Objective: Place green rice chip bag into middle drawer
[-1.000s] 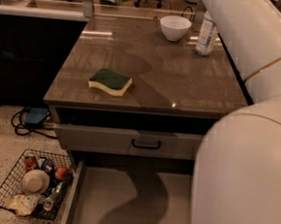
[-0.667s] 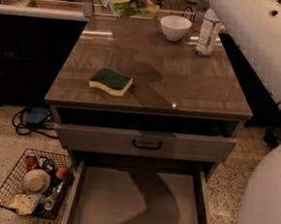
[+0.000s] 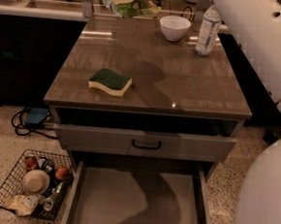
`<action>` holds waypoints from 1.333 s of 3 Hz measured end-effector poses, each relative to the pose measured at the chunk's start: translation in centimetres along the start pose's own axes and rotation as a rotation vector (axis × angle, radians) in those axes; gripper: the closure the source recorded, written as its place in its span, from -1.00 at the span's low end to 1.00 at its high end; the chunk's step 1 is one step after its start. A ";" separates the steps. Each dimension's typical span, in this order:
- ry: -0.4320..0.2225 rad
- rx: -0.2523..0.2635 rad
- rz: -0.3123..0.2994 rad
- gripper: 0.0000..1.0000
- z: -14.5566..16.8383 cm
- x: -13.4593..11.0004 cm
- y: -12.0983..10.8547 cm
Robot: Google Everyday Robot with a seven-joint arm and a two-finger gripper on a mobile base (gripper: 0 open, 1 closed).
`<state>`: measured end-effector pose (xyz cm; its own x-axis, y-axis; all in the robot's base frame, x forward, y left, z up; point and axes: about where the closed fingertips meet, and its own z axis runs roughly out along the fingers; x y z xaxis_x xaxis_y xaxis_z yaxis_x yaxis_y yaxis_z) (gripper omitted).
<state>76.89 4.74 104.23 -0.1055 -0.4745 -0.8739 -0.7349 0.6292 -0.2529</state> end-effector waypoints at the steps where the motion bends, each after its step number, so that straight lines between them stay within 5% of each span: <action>1: -0.022 -0.085 0.010 1.00 -2.5 0.8 -0.9; 2: -0.003 -0.186 -0.015 1.00 -8.1 2.6 -0.4; 3: 0.027 -0.220 -0.030 1.00 -14.4 5.2 -0.4; 4: 0.059 -0.195 -0.035 1.00 -20.0 7.4 0.1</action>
Offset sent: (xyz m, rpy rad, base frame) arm -0.1207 -0.1506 0.0204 -0.0331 0.1414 0.2676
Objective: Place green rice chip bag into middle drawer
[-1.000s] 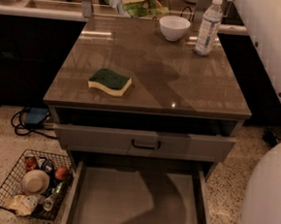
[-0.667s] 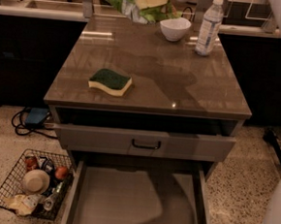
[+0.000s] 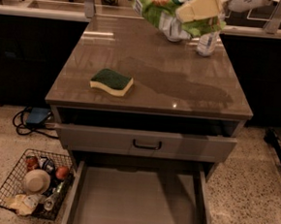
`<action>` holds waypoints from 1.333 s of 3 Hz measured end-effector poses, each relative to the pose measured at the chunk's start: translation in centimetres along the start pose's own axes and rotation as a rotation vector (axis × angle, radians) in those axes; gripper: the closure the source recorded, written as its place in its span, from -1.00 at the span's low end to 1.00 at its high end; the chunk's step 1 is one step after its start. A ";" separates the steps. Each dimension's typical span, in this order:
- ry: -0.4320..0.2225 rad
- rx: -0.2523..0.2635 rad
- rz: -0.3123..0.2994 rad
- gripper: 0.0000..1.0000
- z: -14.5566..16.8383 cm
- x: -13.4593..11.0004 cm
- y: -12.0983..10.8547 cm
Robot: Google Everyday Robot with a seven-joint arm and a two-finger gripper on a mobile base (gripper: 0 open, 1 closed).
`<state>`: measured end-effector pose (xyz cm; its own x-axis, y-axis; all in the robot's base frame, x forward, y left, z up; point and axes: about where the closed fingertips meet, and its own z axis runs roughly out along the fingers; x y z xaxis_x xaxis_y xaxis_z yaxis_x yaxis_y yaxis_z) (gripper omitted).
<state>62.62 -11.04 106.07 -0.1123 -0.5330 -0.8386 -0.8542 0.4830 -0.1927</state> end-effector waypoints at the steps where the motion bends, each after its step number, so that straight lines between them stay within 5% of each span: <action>1: 0.037 0.017 0.014 1.00 -3.5 3.7 2.9; 2: 0.066 -0.002 0.028 1.00 -6.5 7.5 5.5; 3: 0.066 -0.016 0.090 1.00 -11.7 15.0 9.3; 4: 0.065 -0.017 0.098 1.00 -11.2 15.6 9.3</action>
Offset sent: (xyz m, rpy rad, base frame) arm -0.1480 -0.1063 -0.0696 -0.0632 0.0981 -0.0271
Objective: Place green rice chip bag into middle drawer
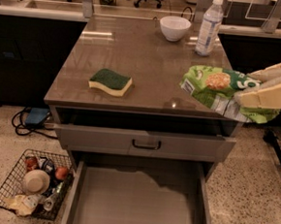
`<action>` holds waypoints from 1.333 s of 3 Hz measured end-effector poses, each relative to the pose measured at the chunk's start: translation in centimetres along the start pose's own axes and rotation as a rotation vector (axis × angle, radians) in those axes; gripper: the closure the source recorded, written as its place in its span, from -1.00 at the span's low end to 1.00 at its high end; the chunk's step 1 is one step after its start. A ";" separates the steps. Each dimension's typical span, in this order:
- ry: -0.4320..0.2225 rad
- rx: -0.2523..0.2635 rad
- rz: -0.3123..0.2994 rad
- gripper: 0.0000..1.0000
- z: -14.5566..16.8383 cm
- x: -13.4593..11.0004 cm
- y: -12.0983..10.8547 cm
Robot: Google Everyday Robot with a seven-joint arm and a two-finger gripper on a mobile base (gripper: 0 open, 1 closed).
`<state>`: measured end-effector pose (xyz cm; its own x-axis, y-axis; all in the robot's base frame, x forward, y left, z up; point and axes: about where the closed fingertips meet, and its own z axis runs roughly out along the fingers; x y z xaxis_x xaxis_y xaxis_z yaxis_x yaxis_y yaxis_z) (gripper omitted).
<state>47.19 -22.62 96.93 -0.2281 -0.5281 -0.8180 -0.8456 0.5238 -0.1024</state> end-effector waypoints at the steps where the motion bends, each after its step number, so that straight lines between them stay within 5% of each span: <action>1: 0.029 -0.001 0.027 1.00 0.1 3.6 0.7; 4: 0.121 -0.143 0.107 1.00 0.6 18.7 9.5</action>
Offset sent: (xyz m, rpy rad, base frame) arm -0.1131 -0.0658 -0.1318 -0.0981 0.1694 -0.0016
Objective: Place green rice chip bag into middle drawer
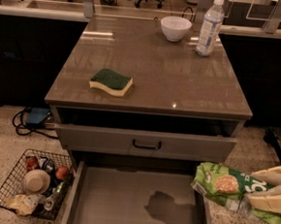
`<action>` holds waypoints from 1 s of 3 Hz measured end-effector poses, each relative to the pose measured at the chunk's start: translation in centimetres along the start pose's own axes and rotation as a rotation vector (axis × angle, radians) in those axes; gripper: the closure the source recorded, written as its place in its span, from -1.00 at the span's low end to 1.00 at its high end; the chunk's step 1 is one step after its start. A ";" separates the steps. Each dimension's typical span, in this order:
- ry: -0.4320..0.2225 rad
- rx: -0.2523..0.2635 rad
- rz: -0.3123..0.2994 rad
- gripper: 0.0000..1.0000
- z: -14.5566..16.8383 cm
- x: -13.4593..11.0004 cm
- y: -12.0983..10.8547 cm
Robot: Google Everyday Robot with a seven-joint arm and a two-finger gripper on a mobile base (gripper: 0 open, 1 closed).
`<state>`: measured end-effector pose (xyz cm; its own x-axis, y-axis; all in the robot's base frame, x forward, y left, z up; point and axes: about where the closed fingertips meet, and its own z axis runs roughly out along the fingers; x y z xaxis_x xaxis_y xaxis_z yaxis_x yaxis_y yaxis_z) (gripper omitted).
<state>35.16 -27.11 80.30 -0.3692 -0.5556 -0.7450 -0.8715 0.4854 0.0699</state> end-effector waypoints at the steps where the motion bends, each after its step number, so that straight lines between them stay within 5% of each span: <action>1: 0.020 -0.083 -0.017 1.00 6.1 3.9 2.1; 2: 0.009 -0.084 -0.015 1.00 7.2 3.8 1.8; 3: -0.036 -0.089 -0.008 1.00 11.6 3.7 0.7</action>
Offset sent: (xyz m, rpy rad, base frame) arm -0.0155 0.0399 -0.0944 0.0028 0.0222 0.1072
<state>36.90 -20.95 69.89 -0.3519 -0.5337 -0.7690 -0.9000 0.4187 0.1212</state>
